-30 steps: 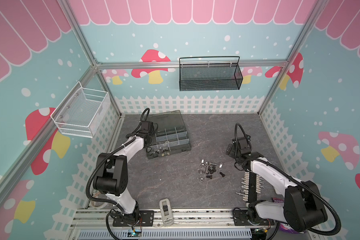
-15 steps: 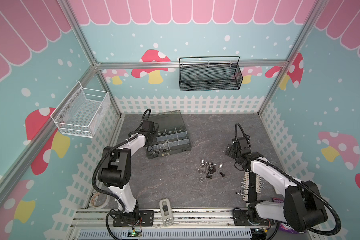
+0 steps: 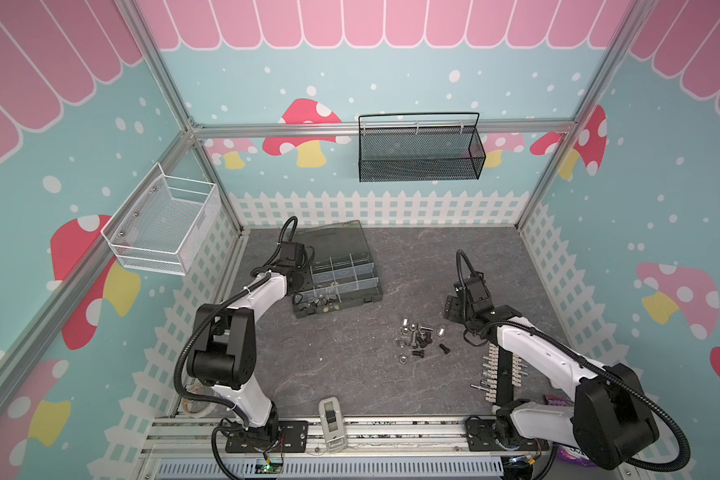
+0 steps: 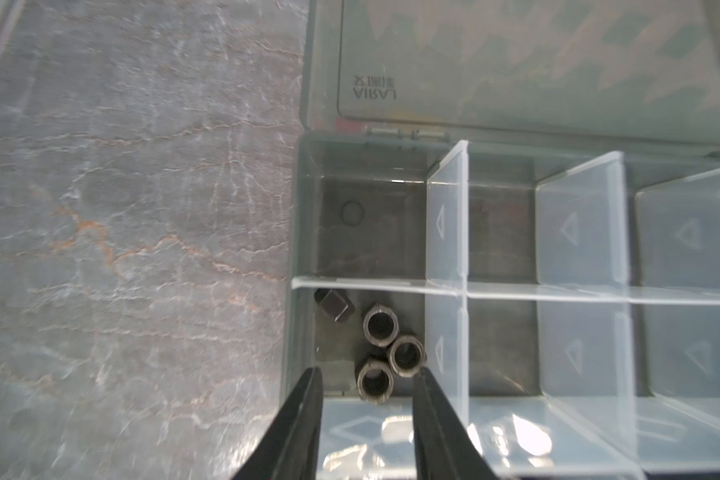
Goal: Sort the screws and nuts into containers
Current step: 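Open the left gripper over the compartment while the right gripper moves toward the pile, then lower the right gripper onto a silver bolt in the pile and close it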
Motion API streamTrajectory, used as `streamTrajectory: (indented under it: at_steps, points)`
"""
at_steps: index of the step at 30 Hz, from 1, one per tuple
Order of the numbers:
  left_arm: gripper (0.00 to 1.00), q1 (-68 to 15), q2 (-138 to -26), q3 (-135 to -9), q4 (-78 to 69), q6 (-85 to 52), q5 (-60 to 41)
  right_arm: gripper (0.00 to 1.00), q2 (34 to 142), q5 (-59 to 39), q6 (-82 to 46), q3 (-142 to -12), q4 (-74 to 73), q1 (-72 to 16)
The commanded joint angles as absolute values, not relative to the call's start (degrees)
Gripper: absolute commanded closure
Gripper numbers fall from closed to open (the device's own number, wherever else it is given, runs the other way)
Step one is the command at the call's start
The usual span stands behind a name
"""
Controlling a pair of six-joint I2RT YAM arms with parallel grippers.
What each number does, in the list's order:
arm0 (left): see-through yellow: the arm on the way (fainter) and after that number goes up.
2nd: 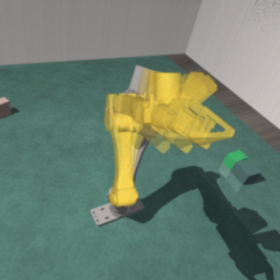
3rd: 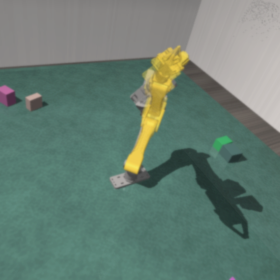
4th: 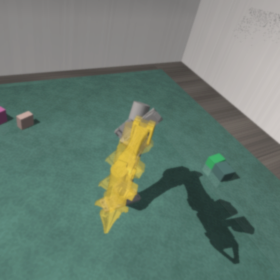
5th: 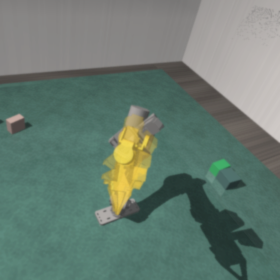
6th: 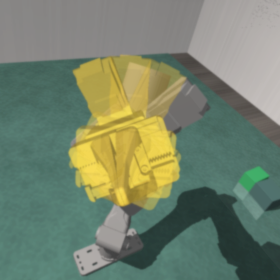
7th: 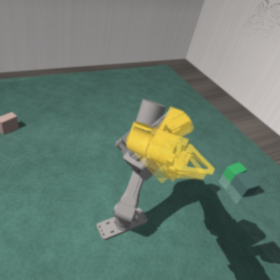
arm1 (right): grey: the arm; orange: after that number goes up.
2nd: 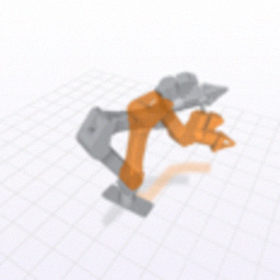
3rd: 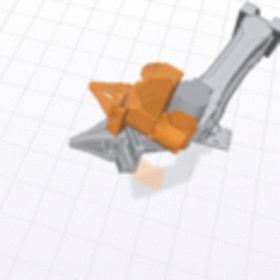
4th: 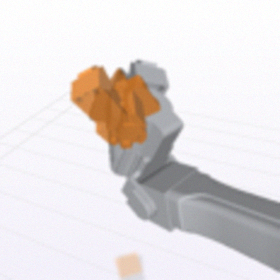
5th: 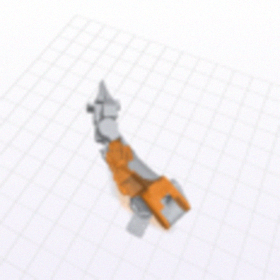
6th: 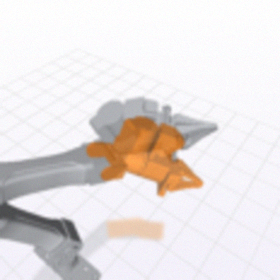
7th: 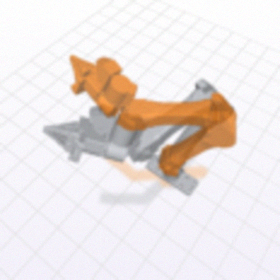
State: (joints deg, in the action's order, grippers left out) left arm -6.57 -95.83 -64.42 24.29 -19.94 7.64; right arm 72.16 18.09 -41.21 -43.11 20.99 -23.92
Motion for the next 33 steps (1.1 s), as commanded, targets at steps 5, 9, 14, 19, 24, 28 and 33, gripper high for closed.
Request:
streamTrajectory:
  at_steps: [5, 9, 14, 19, 24, 28, 33]
  points:
    - [0.32, -8.67, -83.79, -56.59, 21.73, -25.51, 5.4, 0.3, 68.21, 15.48, -43.97, -45.23, 24.7, -30.33]
    - [0.04, -11.27, -77.62, -52.47, 21.83, -27.59, 6.28, 0.32, 68.78, 13.43, -45.55, -46.0, 24.55, -33.79]
    - [0.0, -12.32, -70.01, -46.29, 21.12, -30.94, 4.68, 0.32, 71.87, 11.59, -46.0, -47.87, 23.74, -37.71]
    - [0.0, -12.83, -62.25, -39.95, 20.62, -32.9, 4.04, 0.34, 77.6, 8.55, -44.86, -50.17, 22.09, -38.76]
    - [0.0, -12.83, -54.95, -33.75, 18.23, -35.07, 5.41, 0.37, 81.84, 4.59, -41.77, -51.45, 17.53, -38.94]
    - [0.0, -12.74, -51.18, -30.91, 15.83, -36.59, 6.5, 0.48, 85.62, 2.11, -40.35, -53.21, 15.77, -38.94]
    - [0.0, -12.73, -50.26, -30.31, 13.7, -36.83, 6.19, 0.48, 89.43, 4.35, -39.97, -54.98, 17.52, -38.94]
